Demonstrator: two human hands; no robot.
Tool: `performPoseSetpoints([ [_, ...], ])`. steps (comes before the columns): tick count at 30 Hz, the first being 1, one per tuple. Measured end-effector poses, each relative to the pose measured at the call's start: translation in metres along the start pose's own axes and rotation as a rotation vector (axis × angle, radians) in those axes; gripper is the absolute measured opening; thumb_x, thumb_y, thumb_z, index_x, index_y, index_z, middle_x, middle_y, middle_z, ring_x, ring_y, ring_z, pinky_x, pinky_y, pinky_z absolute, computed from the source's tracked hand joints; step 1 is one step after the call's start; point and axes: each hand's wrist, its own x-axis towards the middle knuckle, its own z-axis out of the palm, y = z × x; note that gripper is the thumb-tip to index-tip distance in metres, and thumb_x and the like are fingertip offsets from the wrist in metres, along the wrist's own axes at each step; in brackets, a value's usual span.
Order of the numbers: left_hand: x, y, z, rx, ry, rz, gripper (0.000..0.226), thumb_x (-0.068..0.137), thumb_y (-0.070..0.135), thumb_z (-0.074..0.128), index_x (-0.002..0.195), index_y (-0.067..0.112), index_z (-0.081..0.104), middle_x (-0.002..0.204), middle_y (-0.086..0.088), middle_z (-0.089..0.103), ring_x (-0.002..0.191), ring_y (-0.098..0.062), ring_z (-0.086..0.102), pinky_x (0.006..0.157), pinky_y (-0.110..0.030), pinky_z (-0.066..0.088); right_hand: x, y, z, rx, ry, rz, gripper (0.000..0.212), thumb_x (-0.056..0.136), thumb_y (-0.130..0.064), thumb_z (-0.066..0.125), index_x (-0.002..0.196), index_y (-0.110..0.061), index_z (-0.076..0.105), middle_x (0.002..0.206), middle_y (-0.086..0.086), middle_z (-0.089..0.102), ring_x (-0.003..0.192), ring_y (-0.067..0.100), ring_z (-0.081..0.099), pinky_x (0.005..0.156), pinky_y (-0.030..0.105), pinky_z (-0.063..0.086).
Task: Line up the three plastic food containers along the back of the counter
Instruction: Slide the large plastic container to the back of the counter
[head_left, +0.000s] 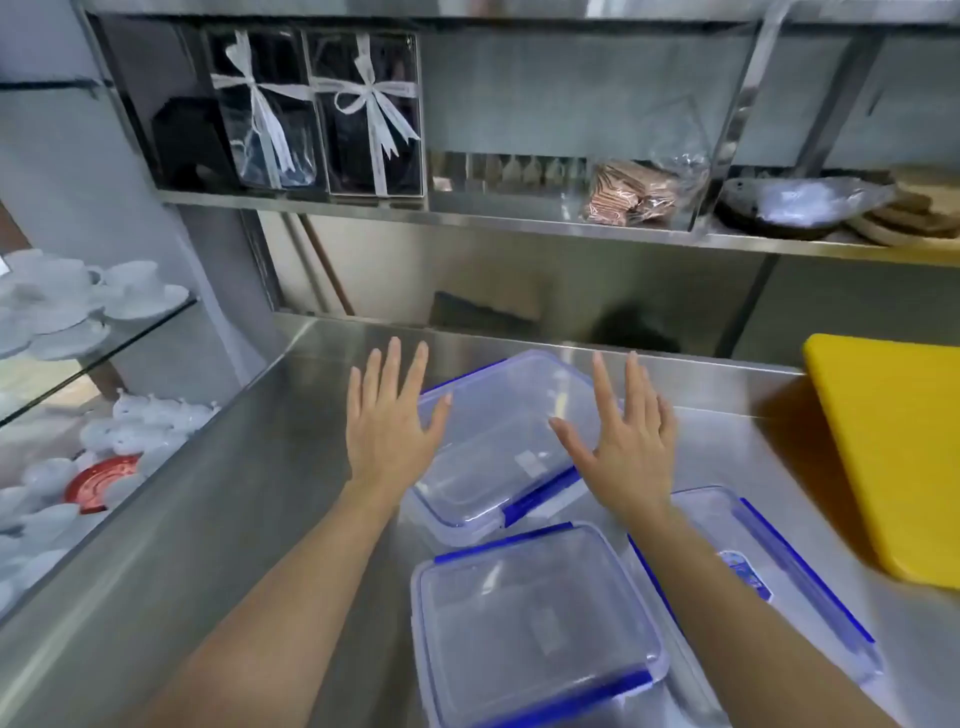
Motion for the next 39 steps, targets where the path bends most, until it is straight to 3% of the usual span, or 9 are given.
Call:
performPoseSetpoints([
  [6,-0.008,-0.02,0.029,0.015,-0.067,-0.053,0.064,0.088,0.054,0.033,0.144,0.022,0.033,0.154,-0.012,0.03,0.143,-0.031,0.026,0.117,-0.045,0.013,-0.017,0.007,0.032,0.084,-0.2,0.146,0.078,0.085,-0.064,0.036,0.147,-0.035,0.0,0.159,0.012,0.0,0.146,0.029,0.008,0.114,0.043,0.02],
  [8,-0.008,-0.026,0.035,0.008,-0.09,-0.077,0.063,0.089,0.053,0.037,0.144,0.023,0.031,0.155,-0.012,0.027,0.144,-0.03,0.023,0.118,-0.044,0.011,-0.017,0.006,0.038,0.147,-0.292,0.252,0.084,0.084,-0.064,0.039,0.148,-0.031,-0.004,0.159,0.016,-0.003,0.143,0.035,0.018,0.113,0.044,0.024],
  [12,-0.008,-0.032,0.042,-0.015,-0.237,-0.158,0.066,0.089,0.059,0.037,0.146,0.028,0.025,0.158,-0.007,0.02,0.146,-0.026,0.016,0.119,-0.043,0.006,-0.015,0.0,0.045,0.387,-0.457,0.513,0.095,0.081,-0.066,0.043,0.146,-0.028,-0.013,0.159,0.013,0.006,0.137,0.04,0.03,0.107,0.049,0.033],
  [17,0.004,-0.038,0.046,-0.071,-0.423,-0.198,0.068,0.087,0.062,0.037,0.145,0.027,0.027,0.156,-0.006,0.026,0.142,-0.028,0.023,0.116,-0.044,0.017,-0.011,-0.013,0.043,0.73,-0.47,0.702,0.098,0.087,-0.046,0.054,0.145,-0.017,-0.019,0.153,0.007,0.028,0.133,0.031,0.037,0.107,0.038,0.032],
  [22,0.027,-0.041,0.04,-0.048,-0.439,-0.225,0.059,0.089,0.056,0.042,0.133,0.018,0.044,0.137,-0.01,0.044,0.124,-0.032,0.041,0.102,-0.043,0.034,-0.007,-0.016,0.049,0.874,-0.349,0.814,0.078,0.089,-0.032,0.057,0.146,-0.016,0.006,0.137,0.007,0.046,0.108,0.022,0.049,0.09,0.033,0.043],
  [26,0.05,-0.042,0.041,-0.174,-0.558,-0.275,0.052,0.087,0.051,0.048,0.119,0.01,0.048,0.127,-0.013,0.048,0.115,-0.033,0.05,0.093,-0.043,0.042,0.0,-0.012,0.061,0.942,-0.341,0.904,0.055,0.084,-0.027,0.061,0.126,-0.015,0.028,0.121,0.014,0.053,0.089,0.025,0.055,0.051,0.03,0.05],
  [30,0.062,-0.049,0.048,-0.363,-0.666,-0.365,0.051,0.086,0.053,0.05,0.113,0.009,0.052,0.107,-0.005,0.057,0.094,-0.024,0.056,0.078,-0.036,0.043,0.006,-0.01,0.066,0.981,-0.285,0.889,0.048,0.084,-0.022,0.059,0.123,-0.016,0.031,0.115,0.011,0.052,0.091,0.028,0.057,0.048,0.03,0.048],
  [34,0.051,-0.073,0.058,-0.646,-0.58,-0.568,0.047,0.074,0.056,0.065,0.066,0.016,0.042,0.067,0.0,0.047,0.059,-0.017,0.043,0.056,-0.032,0.029,0.016,-0.015,0.072,1.017,-0.244,0.808,0.043,0.087,-0.017,0.059,0.126,-0.017,0.04,0.112,0.007,0.057,0.09,0.023,0.058,0.064,0.035,0.052],
  [39,0.025,-0.094,0.063,-0.812,-0.277,-0.808,0.047,0.071,0.048,0.073,0.067,0.015,0.039,0.066,-0.002,0.048,0.064,-0.023,0.045,0.061,-0.035,0.034,0.029,-0.047,0.087,1.055,-0.295,0.733,0.041,0.084,-0.01,0.063,0.122,-0.013,0.046,0.108,0.007,0.061,0.085,0.019,0.061,0.073,0.033,0.051],
])
